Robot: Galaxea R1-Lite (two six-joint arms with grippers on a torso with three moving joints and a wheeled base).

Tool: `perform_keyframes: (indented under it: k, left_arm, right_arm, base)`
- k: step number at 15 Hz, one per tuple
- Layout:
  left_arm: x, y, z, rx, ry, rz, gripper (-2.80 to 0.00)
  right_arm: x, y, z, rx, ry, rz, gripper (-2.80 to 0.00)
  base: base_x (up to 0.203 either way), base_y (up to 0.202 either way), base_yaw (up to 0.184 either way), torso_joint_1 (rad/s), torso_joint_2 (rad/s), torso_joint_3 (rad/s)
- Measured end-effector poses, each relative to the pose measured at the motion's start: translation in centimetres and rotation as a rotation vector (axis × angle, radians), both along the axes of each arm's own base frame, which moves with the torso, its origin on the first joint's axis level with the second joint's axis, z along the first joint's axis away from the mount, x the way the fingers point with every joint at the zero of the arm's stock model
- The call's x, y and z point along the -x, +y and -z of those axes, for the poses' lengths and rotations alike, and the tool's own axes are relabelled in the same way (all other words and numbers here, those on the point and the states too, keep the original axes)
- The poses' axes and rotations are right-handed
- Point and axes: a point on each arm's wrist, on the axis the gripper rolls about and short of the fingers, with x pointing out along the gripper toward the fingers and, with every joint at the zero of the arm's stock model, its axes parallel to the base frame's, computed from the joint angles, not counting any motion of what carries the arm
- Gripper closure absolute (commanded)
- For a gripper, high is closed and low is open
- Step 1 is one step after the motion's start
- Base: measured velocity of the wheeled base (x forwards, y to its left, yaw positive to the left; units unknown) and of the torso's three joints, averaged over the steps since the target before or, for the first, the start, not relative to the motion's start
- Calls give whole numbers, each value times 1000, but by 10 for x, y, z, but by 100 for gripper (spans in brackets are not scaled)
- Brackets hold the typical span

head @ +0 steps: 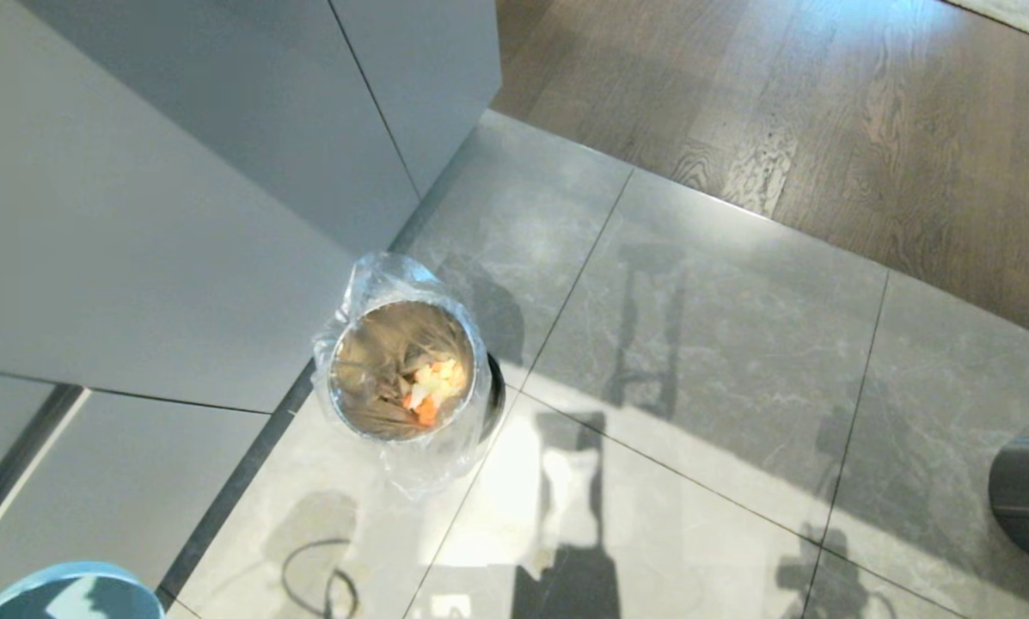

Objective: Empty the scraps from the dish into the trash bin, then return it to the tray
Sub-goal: Put the bowl back to the table

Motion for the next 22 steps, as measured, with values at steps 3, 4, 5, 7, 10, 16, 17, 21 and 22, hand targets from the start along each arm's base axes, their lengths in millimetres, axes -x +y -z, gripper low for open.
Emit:
perform_keyframes:
  k: [3, 4, 5, 7, 10, 16, 17, 21, 22]
  left_arm:
    - [5, -3, 1, 159, -74, 150, 0]
    - [6, -5, 2, 220, -79, 209, 0]
    - [6, -6, 4, 277, -62, 251, 0]
    - [8, -7, 10, 388, -22, 285, 0]
    - [10, -8, 16, 578, 23, 265, 0]
    - [11, -7, 19, 693, 42, 223, 0]
    - [11, -7, 19, 692, 42, 222, 0]
    - [11, -7, 19, 692, 42, 223, 0]
    - [11, -7, 19, 692, 43, 224, 0]
  right_arm:
    - [0, 0, 0, 0, 0, 0, 0]
    - [0, 0, 0, 0, 0, 0, 0]
    - [0, 0, 0, 0, 0, 0, 0]
    - [0, 0, 0, 0, 0, 0, 0]
    - [0, 0, 0, 0, 0, 0, 0]
    - [0, 0, 0, 0, 0, 0, 0]
    - [0, 0, 0, 0, 0, 0, 0]
    - [0, 0, 0, 0, 0, 0, 0]
    - [0, 0, 0, 0, 0, 0, 0]
  base:
    - [0, 0, 0, 0, 0, 0]
    - [0, 0, 0, 0, 0, 0]
    - [0, 0, 0, 0, 0, 0]
    - [0, 0, 0, 0, 0, 0]
    - [0, 0, 0, 0, 0, 0]
    - [0, 0, 0, 0, 0, 0]
    - [0, 0, 0, 0, 0, 0]
    - [0, 0, 0, 0, 0, 0]
    - [0, 0, 0, 0, 0, 0]
